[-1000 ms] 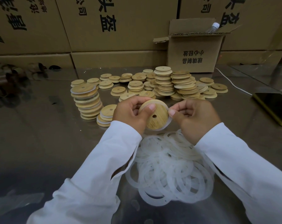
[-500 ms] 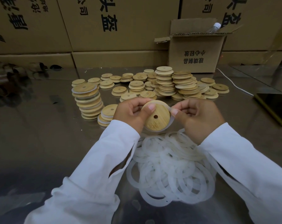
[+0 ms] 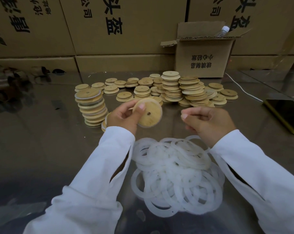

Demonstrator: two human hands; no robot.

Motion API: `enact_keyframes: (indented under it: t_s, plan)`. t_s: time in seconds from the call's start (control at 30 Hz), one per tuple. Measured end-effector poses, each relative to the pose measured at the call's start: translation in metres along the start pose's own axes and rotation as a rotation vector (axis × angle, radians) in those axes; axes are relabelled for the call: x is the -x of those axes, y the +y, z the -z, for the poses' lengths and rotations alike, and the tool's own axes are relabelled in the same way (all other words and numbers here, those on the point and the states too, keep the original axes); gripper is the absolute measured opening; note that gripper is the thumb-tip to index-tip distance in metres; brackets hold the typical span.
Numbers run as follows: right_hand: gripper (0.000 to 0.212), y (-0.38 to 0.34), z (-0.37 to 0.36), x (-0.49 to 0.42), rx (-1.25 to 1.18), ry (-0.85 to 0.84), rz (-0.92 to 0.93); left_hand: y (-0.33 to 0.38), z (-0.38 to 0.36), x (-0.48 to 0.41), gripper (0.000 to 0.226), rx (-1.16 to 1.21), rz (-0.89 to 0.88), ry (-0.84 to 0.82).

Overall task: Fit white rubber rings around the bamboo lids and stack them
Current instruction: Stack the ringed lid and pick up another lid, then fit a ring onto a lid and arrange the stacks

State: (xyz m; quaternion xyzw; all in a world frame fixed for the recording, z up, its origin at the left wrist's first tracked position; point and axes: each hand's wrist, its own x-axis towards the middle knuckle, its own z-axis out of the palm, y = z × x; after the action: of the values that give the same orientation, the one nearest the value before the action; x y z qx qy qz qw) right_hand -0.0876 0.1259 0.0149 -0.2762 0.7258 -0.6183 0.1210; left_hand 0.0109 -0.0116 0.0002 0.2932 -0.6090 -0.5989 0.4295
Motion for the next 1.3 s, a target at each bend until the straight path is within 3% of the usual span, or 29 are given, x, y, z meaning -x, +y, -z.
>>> enact_keyframes:
  t_s: [0.07,0.17,0.4,0.5,0.53,0.63,0.77,0.9,1.0,1.1,1.2,1.3]
  plan:
    - [0.016,0.0,-0.002,0.001,0.009,-0.01,-0.006,-0.001,0.007,-0.006,0.023,0.031,0.099,0.162]
    - [0.016,0.001,-0.005,0.001,0.018,-0.029,-0.012,0.001,0.016,-0.014,0.024,0.282,0.351,0.276]
    - [0.017,0.001,-0.006,0.002,0.034,-0.039,-0.013,0.0,0.03,-0.026,0.033,0.441,0.564,0.292]
    - [0.017,0.001,-0.006,0.003,0.041,-0.043,-0.013,-0.002,0.034,-0.03,0.013,0.365,0.626,0.271]
    - [0.017,0.001,-0.006,0.003,0.041,-0.043,-0.015,-0.003,0.034,-0.032,0.016,0.309,0.633,0.286]
    - [0.015,0.002,-0.006,0.003,0.05,-0.036,-0.022,-0.002,0.036,-0.037,0.025,0.187,0.632,0.33]
    - [0.016,0.002,-0.006,0.002,0.05,-0.025,-0.024,-0.003,0.039,-0.038,0.02,0.307,0.646,0.333]
    - [0.018,0.003,-0.005,0.002,0.056,-0.026,-0.018,-0.002,0.036,-0.036,0.036,0.363,0.612,0.287]
    - [0.018,0.004,-0.004,0.001,0.053,-0.026,-0.024,0.0,0.03,-0.036,0.023,0.319,0.619,0.295]
    - [0.017,0.004,-0.003,0.001,0.048,-0.028,-0.04,0.003,0.03,-0.036,0.033,0.189,0.658,0.4]
    - [0.015,0.005,-0.004,0.0,0.063,-0.034,-0.042,0.006,0.024,-0.029,0.013,0.009,0.402,0.482]
    - [0.014,0.004,-0.004,0.0,0.072,-0.04,-0.036,0.006,0.007,-0.007,0.013,-0.052,0.108,0.207]
